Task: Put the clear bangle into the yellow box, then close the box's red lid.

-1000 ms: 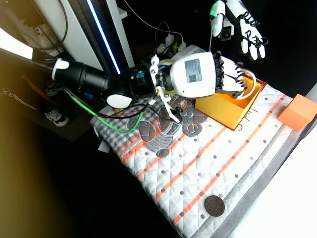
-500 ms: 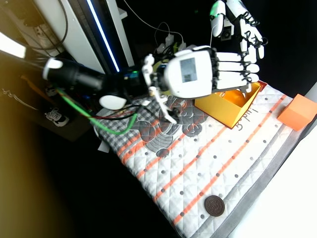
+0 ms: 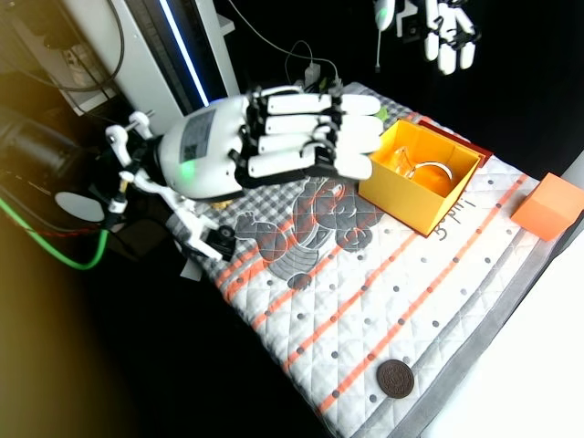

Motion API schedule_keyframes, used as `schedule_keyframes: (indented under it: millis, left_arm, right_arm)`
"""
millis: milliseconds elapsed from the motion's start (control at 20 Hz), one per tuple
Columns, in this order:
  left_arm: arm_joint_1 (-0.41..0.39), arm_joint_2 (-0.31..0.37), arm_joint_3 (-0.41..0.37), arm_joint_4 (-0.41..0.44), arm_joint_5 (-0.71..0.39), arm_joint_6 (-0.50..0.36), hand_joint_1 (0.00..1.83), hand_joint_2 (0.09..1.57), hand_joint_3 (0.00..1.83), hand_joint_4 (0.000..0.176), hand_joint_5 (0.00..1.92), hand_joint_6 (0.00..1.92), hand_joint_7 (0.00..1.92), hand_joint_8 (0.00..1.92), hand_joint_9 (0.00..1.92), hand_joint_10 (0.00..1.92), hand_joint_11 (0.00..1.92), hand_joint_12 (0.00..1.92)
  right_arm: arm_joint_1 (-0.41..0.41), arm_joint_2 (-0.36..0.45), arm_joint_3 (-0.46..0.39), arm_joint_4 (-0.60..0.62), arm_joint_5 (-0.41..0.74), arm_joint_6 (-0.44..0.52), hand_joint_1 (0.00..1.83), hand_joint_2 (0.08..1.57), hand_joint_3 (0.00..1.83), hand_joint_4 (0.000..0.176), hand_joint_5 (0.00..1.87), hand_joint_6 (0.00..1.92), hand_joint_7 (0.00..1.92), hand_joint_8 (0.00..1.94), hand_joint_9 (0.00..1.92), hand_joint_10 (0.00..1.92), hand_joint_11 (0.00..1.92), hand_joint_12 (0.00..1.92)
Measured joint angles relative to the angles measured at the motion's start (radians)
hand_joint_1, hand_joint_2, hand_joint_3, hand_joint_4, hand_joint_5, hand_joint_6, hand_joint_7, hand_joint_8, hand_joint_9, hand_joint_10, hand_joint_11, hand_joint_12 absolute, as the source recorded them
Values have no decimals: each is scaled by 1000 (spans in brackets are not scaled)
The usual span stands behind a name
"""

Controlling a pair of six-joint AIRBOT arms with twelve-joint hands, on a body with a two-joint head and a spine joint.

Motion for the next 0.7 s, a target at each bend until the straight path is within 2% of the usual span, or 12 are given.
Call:
schedule_keyframes:
  millis: [50, 100, 150, 200, 250, 300, 350, 400, 700]
  left_arm:
    - [17, -22, 4, -10, 8, -5, 0, 1447, 6, 0, 265, 1, 360, 2, 367, 0, 150, 405]
    - [23, -45, 12, -15, 31, -7, 0, 1473, 16, 0, 266, 4, 356, 2, 363, 2, 168, 412]
    - [23, -80, 33, -17, 70, -7, 0, 1486, 18, 0, 282, 10, 369, 7, 372, 6, 197, 422]
    - [6, -121, 55, -26, 122, -14, 17, 1486, 9, 0, 290, 7, 373, 5, 375, 4, 215, 423]
    - [-7, -154, 77, -34, 156, -40, 0, 1486, 3, 0, 276, 0, 339, 0, 362, 0, 225, 409]
    - [-13, -172, 90, -32, 177, -66, 0, 1486, 3, 0, 284, 4, 349, 7, 362, 1, 219, 405]
    - [-16, -187, 97, -34, 183, -81, 0, 1486, 3, 0, 284, 4, 349, 7, 362, 1, 219, 405]
    - [-16, -202, 100, -35, 188, -87, 76, 1480, 0, 0, 305, 4, 343, 1, 343, 1, 204, 396]
    - [-59, -235, 118, -9, 190, -90, 0, 1495, 0, 0, 312, 3, 328, 1, 321, 2, 180, 401]
  right_arm:
    - [-11, 6, 0, 16, 5, 0, 121, 1104, 2, 83, 273, 4, 251, 1, 85, 0, 0, 93]
    - [-27, 15, -2, 23, 13, 0, 123, 1091, 0, 52, 268, 1, 266, 2, 87, 1, 0, 120]
    - [-50, 30, -11, 31, 12, 0, 133, 1094, 2, 41, 270, 1, 276, 4, 101, 6, 0, 130]
    - [-75, 38, -21, 44, 14, 0, 129, 1100, 2, 41, 262, 3, 274, 2, 100, 3, 0, 73]
    - [-92, 40, -24, 58, 11, -1, 112, 1088, 0, 71, 242, 1, 271, 0, 100, 1, 0, 8]
    - [-100, 40, -25, 69, 7, 0, 80, 1112, 8, 52, 238, 0, 277, 2, 106, 3, 0, 1]
    - [-103, 43, -26, 75, 0, -1, 80, 1112, 8, 52, 238, 0, 277, 2, 106, 3, 0, 1]
    - [-103, 45, -27, 84, 1, -1, 57, 1136, 13, 48, 244, 2, 288, 5, 131, 11, 24, 11]
    - [-117, 45, -27, 100, 8, -1, 19, 1169, 15, 63, 260, 6, 296, 4, 141, 9, 31, 20]
